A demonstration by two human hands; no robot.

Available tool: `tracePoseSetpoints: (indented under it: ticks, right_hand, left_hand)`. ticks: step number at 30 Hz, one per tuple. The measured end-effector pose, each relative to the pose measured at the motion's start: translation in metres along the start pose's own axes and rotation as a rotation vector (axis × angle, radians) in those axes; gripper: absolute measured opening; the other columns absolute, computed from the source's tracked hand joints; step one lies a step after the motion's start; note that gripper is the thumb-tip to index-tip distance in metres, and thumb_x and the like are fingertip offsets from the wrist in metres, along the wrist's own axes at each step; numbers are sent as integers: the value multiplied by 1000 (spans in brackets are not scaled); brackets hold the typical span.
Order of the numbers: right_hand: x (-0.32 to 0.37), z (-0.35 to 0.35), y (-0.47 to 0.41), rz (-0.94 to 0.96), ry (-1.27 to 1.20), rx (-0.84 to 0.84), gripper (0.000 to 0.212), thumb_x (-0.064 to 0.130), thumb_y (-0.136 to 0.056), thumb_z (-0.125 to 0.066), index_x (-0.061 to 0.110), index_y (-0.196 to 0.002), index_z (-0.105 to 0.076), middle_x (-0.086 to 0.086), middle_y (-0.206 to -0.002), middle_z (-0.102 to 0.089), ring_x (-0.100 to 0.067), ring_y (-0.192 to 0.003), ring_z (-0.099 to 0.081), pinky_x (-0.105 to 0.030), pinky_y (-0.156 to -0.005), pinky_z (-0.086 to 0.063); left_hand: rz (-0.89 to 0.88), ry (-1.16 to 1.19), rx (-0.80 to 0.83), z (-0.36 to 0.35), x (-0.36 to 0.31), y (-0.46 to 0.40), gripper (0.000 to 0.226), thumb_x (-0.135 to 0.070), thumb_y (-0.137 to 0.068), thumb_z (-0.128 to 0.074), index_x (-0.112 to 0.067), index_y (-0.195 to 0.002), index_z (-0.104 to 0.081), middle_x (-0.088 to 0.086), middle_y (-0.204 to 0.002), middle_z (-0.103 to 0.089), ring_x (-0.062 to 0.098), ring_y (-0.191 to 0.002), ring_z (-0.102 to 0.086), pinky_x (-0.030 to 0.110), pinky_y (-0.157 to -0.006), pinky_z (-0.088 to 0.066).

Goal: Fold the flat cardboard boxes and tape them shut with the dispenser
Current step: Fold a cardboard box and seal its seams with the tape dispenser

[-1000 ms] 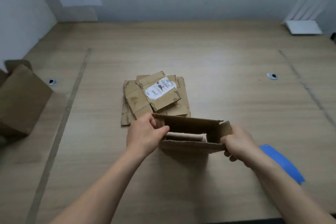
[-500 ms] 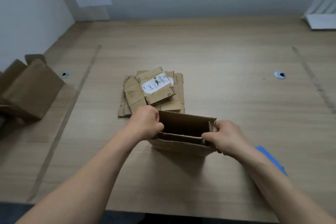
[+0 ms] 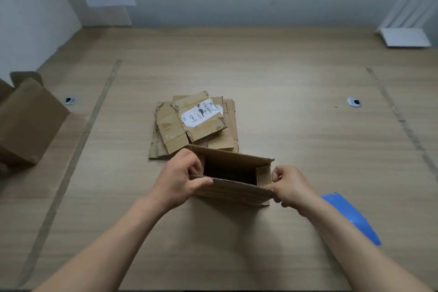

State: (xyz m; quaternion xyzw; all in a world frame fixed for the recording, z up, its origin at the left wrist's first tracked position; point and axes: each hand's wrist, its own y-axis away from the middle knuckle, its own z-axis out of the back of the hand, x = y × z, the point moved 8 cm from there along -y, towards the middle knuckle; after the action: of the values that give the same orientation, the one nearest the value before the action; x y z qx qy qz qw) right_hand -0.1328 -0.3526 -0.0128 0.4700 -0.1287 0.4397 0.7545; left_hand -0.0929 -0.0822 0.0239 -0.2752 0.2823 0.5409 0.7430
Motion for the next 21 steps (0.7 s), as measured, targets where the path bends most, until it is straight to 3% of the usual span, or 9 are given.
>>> tracePoseSetpoints:
  ticks: [1, 3, 5, 6, 9, 12, 15, 18, 21]
  right_hand:
    - [-5, -7, 1, -24, -42, 11, 26, 1, -79, -71, 13, -86, -49, -9, -58, -57, -22, -50, -48, -27, -44, -35]
    - [-14, -22, 6, -75, -163, 38, 36, -5, -87, -63, 16, -112, -49, -11, -63, -57, -20, -52, -49, -31, -46, -36]
    - [-18, -30, 10, -92, -291, 46, 50, -12, -92, -55, 26, -122, -43, -9, -61, -51, -18, -50, -45, -32, -48, -35]
    - [-18, -31, 12, -85, -334, 48, 54, -14, -92, -52, 30, -122, -43, -8, -61, -50, -18, -50, -43, -33, -48, -34]
    - [-14, -34, 10, -93, -398, 84, 55, -17, -90, -54, 33, -113, -51, -10, -64, -53, -17, -48, -41, -33, -48, -35]
    - [-16, -30, -1, -149, -359, 99, 58, -15, -89, -57, 33, -122, -51, -13, -68, -57, -14, -41, -42, -28, -42, -41]
    - [-20, -24, -8, -186, -333, 123, 46, -12, -92, -47, 24, -118, -58, -3, -51, -51, -13, -38, -39, -25, -40, -41]
    - [-27, -26, -12, -225, -260, 138, 42, -11, -89, -42, 20, -105, -64, -2, -50, -47, -13, -39, -39, -25, -43, -43]
    - [-30, -31, -13, -278, -329, 89, 35, -8, -91, -42, 20, -98, -63, -4, -55, -47, -14, -43, -39, -25, -43, -44]
  left_hand:
    - [38, 8, -52, 0, 8, 5, 46, -39, -62, -90, -27, -87, -54, -8, -91, -51, 9, -71, -54, 25, -64, -47]
    - [158, 20, -140, -1, 27, 16, 78, -31, -58, -95, -27, -122, -50, -7, -109, -44, 7, -75, -53, 25, -70, -49]
    - [257, 34, -156, -5, 45, 23, 113, -33, -56, -95, -29, -149, -31, -9, -123, -34, 8, -81, -53, 23, -76, -49]
    - [269, 42, -139, -8, 50, 23, 120, -34, -58, -95, -35, -153, -22, -11, -126, -30, 9, -83, -53, 25, -78, -49]
    - [185, 77, -60, -15, 53, 14, 108, -33, -65, -91, -51, -148, -24, -14, -127, -32, 12, -92, -55, 33, -83, -53]
    - [138, 128, -26, -16, 46, 1, 99, -33, -65, -91, -47, -144, -33, -12, -131, -36, 17, -105, -55, 35, -84, -56]
    - [250, 141, -40, -12, 51, -11, 114, -42, -61, -91, -39, -150, -20, -11, -128, -46, 17, -95, -59, 40, -87, -53]
    - [311, 69, 119, -24, 52, -16, 126, -51, -63, -87, -47, -153, 1, -7, -119, -50, 16, -91, -57, 34, -93, -46]
    - [301, 54, 189, -32, 48, -21, 113, -48, -71, -84, -50, -152, -6, -3, -117, -49, 9, -104, -50, 29, -93, -44]
